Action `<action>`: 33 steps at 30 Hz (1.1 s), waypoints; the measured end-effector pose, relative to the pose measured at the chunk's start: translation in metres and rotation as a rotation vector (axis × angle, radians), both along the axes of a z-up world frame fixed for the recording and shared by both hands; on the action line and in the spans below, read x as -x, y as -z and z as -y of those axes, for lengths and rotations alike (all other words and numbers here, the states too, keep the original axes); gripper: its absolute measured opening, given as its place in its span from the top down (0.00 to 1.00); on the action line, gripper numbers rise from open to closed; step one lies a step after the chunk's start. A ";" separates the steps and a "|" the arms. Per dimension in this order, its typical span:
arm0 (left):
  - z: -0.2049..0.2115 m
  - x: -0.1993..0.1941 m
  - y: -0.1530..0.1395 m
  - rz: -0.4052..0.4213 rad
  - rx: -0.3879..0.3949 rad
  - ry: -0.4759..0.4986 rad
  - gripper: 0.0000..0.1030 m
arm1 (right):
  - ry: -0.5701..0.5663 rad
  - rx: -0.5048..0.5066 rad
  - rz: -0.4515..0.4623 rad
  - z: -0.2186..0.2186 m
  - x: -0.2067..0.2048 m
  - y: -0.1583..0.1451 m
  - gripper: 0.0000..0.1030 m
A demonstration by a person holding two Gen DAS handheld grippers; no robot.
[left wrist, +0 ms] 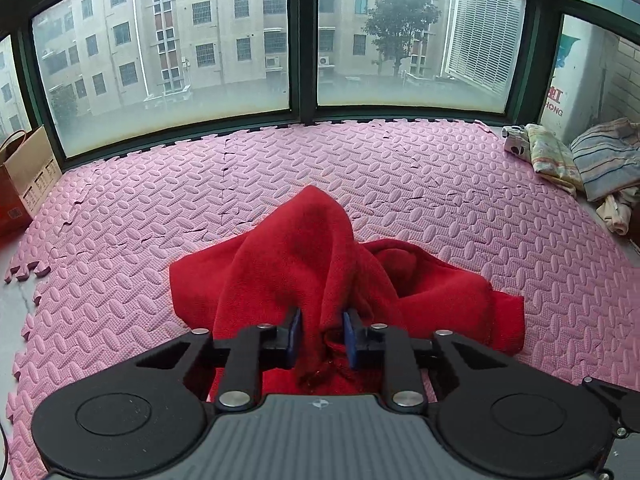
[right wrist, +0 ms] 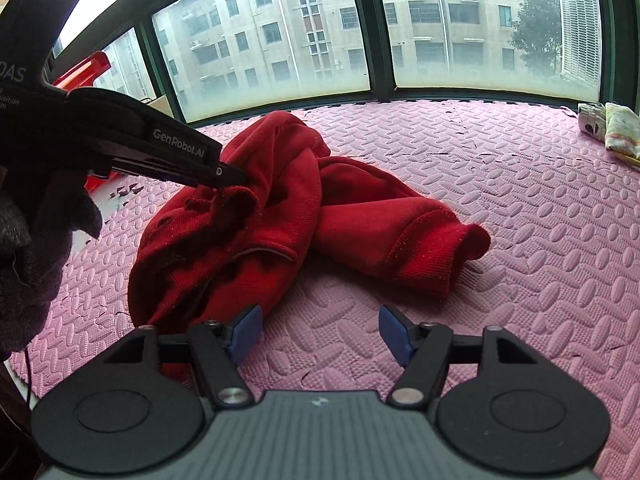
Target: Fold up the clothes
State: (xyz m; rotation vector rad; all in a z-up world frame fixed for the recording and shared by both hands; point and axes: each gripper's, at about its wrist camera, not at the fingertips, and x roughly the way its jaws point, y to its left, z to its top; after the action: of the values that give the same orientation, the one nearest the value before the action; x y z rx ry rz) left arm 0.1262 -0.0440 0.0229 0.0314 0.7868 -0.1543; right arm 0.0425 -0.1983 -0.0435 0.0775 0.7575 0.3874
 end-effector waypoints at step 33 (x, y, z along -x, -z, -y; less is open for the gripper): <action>-0.127 0.095 -0.034 -0.055 0.384 -0.146 0.82 | -0.148 -0.153 0.074 -0.002 0.031 -0.065 0.93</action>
State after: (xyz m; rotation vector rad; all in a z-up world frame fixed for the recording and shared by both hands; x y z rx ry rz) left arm 0.0309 0.0829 0.0568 -0.3944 0.8004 -0.1657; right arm 0.0118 -0.1961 0.0215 0.1508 0.6616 0.5859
